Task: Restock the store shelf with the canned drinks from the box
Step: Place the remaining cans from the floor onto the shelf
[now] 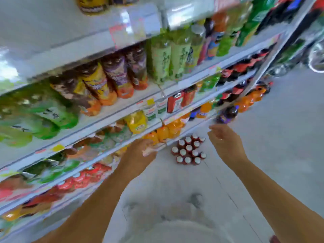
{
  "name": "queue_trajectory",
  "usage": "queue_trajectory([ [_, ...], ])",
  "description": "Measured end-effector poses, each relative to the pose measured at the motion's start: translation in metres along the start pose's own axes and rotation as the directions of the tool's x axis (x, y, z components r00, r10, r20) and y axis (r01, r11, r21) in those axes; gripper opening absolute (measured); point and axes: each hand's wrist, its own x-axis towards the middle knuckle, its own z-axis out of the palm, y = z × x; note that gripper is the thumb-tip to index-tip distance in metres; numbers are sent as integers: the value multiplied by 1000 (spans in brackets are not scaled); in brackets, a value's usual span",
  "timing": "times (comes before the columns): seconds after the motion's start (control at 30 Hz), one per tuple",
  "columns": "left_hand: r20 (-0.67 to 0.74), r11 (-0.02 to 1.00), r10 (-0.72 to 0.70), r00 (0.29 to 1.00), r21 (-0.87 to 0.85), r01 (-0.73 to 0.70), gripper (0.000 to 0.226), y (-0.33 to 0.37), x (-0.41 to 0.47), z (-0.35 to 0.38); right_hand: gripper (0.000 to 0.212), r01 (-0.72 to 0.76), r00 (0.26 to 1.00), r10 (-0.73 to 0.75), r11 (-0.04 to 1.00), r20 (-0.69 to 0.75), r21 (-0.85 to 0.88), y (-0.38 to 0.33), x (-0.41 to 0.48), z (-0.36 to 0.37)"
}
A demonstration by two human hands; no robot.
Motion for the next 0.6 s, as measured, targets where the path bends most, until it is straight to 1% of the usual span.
queue_trajectory([
  [0.07, 106, 976, -190, 976, -88, 199, 32, -3, 11, 51, 18, -159, 986, 161, 986, 35, -57, 53, 13, -7],
  [0.13, 197, 950, -297, 934, -37, 310, 37, -17, 21, 96, 22, -261, 958, 270, 961, 92, -96, 99, 25, -6],
  [0.2, 274, 927, -371, 887, 48, 373, 41, -33, 31, 136, 24, -336, 927, 348, 936, 136, -107, 141, 37, 2],
  [0.3, 319, 889, -457, 830, 121, 443, 46, -57, 50, 193, 30, -406, 880, 432, 900, 198, -160, 204, 56, 28],
  [0.37, 346, 877, -477, 808, 134, 461, 49, -77, 71, 231, 33, -456, 847, 480, 877, 227, -153, 251, 73, 56],
  [0.43, 360, 872, -489, 795, 171, 459, 47, -107, 98, 271, 34, -499, 812, 527, 850, 251, -171, 300, 92, 92],
  [0.53, 382, 870, -494, 781, 215, 445, 46, -172, 147, 335, 36, -505, 763, 574, 816, 298, -281, 376, 125, 151],
  [0.6, 397, 861, -508, 764, 226, 455, 48, -217, 183, 373, 42, -478, 752, 578, 810, 319, -340, 422, 146, 193],
])
